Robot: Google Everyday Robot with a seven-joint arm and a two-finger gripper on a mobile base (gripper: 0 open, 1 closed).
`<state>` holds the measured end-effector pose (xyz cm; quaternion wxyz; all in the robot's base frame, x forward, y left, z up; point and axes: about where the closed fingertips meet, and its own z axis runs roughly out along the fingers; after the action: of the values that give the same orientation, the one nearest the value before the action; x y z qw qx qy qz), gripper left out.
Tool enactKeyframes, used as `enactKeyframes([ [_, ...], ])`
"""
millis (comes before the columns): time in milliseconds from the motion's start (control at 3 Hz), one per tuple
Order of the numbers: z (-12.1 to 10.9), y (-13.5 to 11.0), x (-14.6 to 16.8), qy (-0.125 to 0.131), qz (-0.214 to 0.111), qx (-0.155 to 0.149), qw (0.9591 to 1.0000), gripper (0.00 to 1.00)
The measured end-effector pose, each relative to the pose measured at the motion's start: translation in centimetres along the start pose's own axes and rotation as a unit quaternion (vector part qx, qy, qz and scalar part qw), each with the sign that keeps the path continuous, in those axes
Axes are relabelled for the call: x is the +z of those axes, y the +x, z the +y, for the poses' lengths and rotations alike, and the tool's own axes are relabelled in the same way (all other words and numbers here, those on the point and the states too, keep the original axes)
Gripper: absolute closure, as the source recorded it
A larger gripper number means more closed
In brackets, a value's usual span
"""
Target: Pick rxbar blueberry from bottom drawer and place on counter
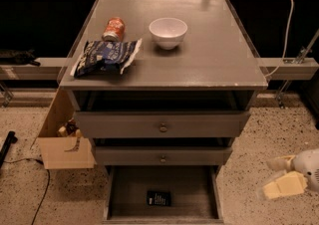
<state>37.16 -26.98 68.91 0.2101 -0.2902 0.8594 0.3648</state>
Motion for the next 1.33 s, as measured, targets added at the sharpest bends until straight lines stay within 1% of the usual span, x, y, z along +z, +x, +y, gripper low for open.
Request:
enactKeyframes([
  [333,-0.2,2.0,6.0,0.035,-0.017,0.023,0.999,0.0],
  [667,-0.2,2.0,6.0,0.035,-0.017,0.023,0.999,0.0],
  [1000,-1.0,2.1,7.8,0.029,-0.021,0.031,0.9989,0.0],
  [1333,-2.4,1.3,10.5,0.021,-0.031,0.012,0.9992,0.0],
])
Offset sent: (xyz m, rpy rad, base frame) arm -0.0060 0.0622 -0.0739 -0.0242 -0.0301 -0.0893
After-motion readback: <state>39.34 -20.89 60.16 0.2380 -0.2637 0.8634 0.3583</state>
